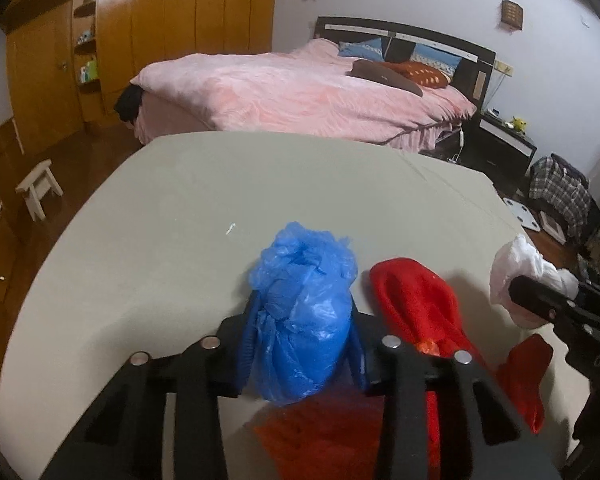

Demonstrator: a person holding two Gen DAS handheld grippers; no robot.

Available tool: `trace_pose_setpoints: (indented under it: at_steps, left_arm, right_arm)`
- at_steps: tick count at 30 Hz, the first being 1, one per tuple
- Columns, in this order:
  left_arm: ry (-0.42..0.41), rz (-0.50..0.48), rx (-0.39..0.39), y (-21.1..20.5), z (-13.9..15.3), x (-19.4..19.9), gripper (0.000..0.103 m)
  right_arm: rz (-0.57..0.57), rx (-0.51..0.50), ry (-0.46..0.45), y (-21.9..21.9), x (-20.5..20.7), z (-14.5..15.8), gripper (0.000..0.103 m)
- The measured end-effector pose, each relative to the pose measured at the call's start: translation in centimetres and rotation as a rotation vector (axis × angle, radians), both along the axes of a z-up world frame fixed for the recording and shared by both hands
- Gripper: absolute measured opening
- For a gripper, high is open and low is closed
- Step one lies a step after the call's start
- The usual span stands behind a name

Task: Collect trash
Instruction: 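Grasp the blue plastic bag with the left tool while the right tool grasps the white bag, then carry the blue and white bags over the bin and open both tools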

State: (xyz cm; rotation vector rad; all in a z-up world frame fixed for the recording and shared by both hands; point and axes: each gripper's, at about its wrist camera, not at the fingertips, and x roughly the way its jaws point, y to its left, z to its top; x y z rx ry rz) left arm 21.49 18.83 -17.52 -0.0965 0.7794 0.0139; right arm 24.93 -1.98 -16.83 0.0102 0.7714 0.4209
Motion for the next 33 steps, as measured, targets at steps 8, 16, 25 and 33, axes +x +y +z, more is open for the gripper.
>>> trace_pose_setpoints:
  at_steps: [8, 16, 25, 33]
  left_arm:
    - [-0.08, 0.029, 0.011, 0.9, 2.6, -1.1, 0.033]
    - [-0.138, 0.014, 0.062, -0.7, 6.1, -2.5, 0.033]
    - [-0.172, -0.025, 0.057, -3.7, 8.7, -4.4, 0.033]
    - [-0.199, -0.059, 0.061, -6.5, 10.3, -5.6, 0.033]
  right_arm:
    - [-0.016, 0.015, -0.035, -0.7, -0.8, 1.4, 0.035]
    - [-0.037, 0.043, -0.071, -1.6, -2.1, 3.7, 0.035]
    - [-0.063, 0.061, -0.106, -3.8, -3.7, 6.4, 0.035]
    - [-0.102, 0.07, -0.136, -5.9, -6.1, 8.2, 0.035]
